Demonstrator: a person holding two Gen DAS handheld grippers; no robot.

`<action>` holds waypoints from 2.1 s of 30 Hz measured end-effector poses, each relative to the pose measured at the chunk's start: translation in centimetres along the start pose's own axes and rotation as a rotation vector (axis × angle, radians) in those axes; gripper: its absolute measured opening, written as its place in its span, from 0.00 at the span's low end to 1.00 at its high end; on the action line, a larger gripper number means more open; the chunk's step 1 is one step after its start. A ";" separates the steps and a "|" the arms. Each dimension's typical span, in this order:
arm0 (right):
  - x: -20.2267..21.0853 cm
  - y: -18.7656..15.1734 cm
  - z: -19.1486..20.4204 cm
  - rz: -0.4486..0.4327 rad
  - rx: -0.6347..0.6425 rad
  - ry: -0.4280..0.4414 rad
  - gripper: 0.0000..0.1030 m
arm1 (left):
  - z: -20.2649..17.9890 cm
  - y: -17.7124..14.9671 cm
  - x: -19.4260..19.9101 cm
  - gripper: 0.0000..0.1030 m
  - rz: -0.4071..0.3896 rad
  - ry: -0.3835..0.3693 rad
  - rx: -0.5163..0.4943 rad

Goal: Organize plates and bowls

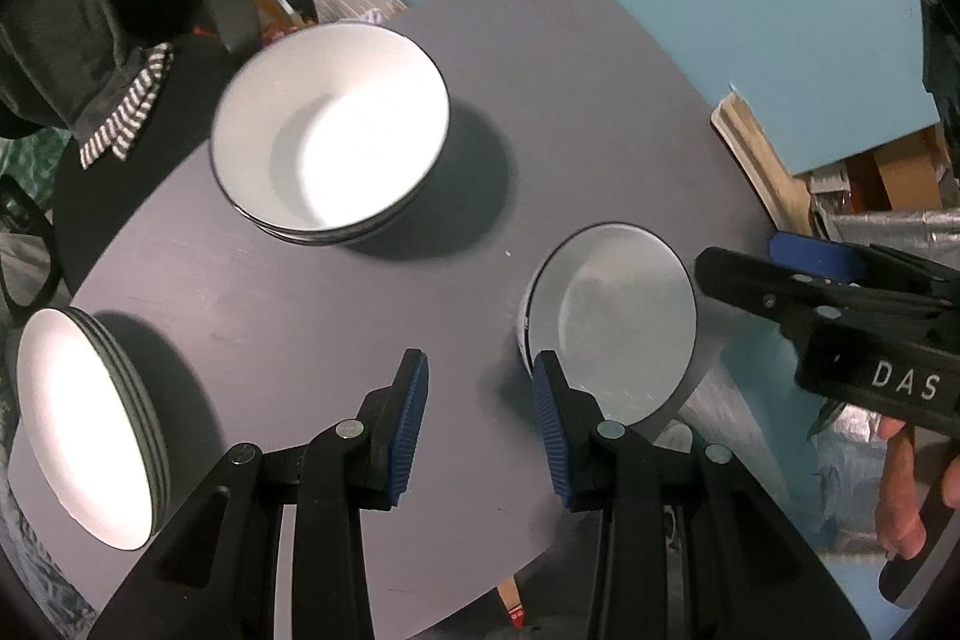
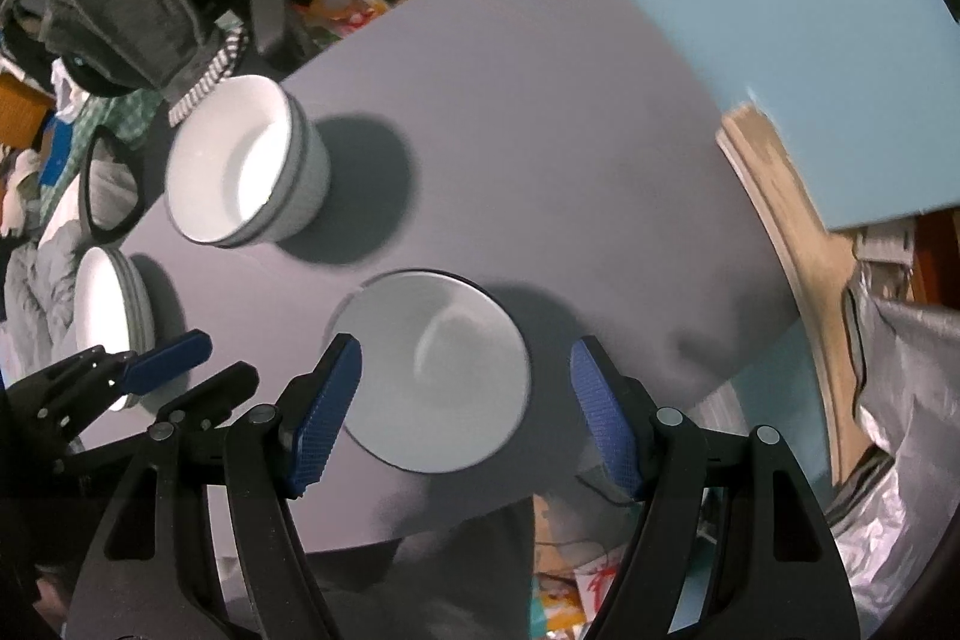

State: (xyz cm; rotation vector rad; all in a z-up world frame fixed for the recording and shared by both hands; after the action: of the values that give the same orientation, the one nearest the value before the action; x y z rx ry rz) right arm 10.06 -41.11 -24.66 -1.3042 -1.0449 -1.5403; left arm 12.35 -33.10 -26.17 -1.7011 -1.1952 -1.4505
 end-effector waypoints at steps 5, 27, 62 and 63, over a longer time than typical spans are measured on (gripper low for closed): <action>-0.6 -0.9 -2.2 0.003 -0.027 -0.029 0.71 | -0.5 -0.2 -1.1 0.43 0.015 0.007 -0.020; -7.8 -2.6 -4.0 0.104 0.008 0.056 0.71 | -1.9 -0.2 -6.6 0.57 0.076 0.010 -0.032; -9.9 -1.9 -2.4 0.185 0.003 0.182 0.09 | -2.5 1.5 -9.9 0.09 0.127 -0.079 0.056; -9.9 -1.8 -2.3 0.186 0.007 0.174 0.09 | -2.6 1.6 -9.8 0.08 0.124 -0.077 0.055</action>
State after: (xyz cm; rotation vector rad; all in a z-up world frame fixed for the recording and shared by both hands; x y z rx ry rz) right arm 8.67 -41.91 -34.89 -1.2031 -0.7962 -1.4778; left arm 12.68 -38.49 -34.88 -1.7744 -1.1376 -1.2774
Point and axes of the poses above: each gripper's, at about its wrist camera, not at the fingertips, and x roughly against the way its jaws point, z to its left, y to its top, the point moved 7 cm from there along -x, roughly the way its jaws point, and after that the axes turned 2 degrees about x, right-handed, at the moved point
